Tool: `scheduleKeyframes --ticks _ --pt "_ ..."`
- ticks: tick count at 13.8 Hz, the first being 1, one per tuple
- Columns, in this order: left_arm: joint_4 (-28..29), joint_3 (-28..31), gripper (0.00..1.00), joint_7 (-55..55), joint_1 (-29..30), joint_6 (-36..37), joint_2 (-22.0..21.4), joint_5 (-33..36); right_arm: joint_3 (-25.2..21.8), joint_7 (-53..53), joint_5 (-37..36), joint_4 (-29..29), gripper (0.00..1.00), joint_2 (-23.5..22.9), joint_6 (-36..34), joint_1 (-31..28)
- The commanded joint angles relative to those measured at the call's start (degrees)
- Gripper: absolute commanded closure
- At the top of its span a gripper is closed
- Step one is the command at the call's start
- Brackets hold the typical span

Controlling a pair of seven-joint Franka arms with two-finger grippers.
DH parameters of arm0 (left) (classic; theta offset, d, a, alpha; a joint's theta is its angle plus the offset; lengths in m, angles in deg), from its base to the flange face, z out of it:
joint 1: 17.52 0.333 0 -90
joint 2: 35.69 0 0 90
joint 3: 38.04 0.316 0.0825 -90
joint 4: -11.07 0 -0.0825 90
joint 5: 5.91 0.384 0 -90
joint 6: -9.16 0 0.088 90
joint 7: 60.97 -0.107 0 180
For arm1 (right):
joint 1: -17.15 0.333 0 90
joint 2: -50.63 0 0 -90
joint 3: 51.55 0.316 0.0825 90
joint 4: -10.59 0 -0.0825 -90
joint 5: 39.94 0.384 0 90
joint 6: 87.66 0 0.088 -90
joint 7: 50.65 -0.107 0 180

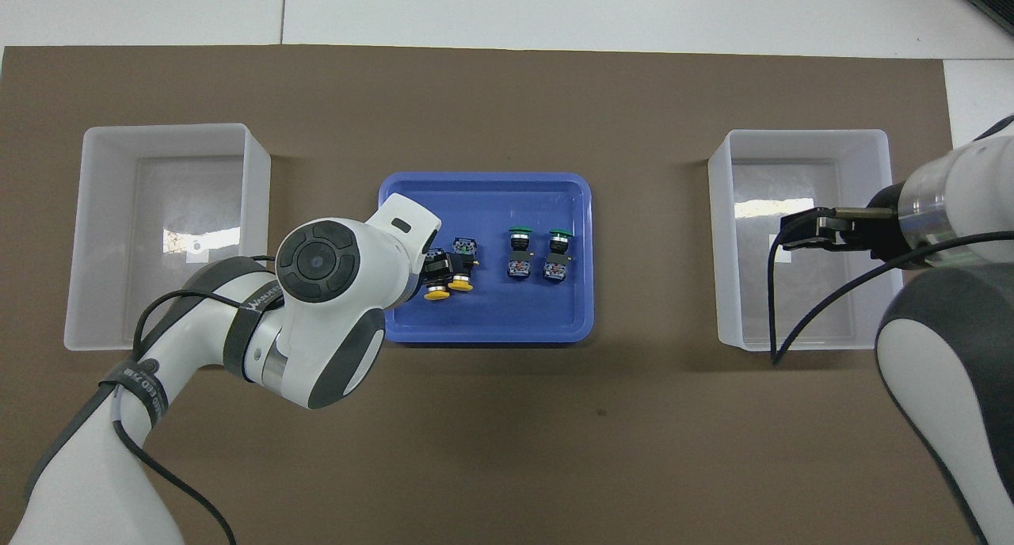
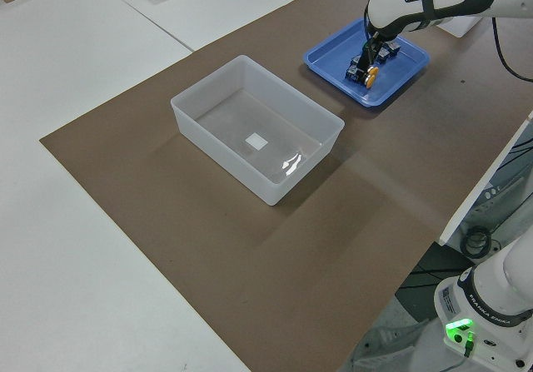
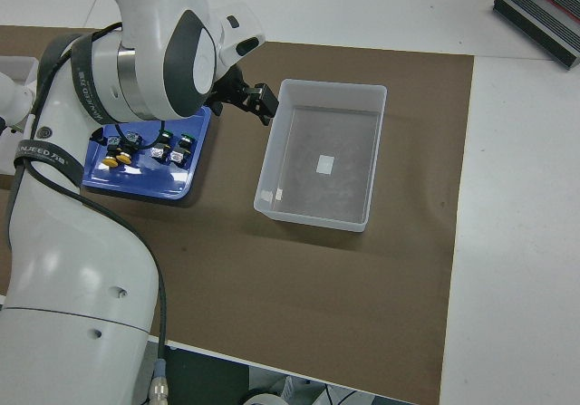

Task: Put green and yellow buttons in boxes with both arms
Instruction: 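Reach the left gripper to the yellow buttons on the blue tray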

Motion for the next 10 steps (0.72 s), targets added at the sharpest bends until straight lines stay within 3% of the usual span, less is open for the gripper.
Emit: scheduleKeyframes --ticks 1,6,10 --pt "0.50 1.10 0.03 1.86 -1.63 -3.26 2.07 0.50 0.32 1.47 0.08 -0.07 0.00 0.15 -0.62 -0.21" --pt "0.41 1.11 0.14 2.13 -1.98 -5.03 4.01 0.50 0.33 1.47 0.08 -0.16 0.00 0.15 -0.27 -0.21" --pt "0.41 1.11 0.34 2.30 -1.98 -6.26 5.32 0.50 0.50 1.12 0.08 -1.65 0.00 0.32 3.49 -0.12"
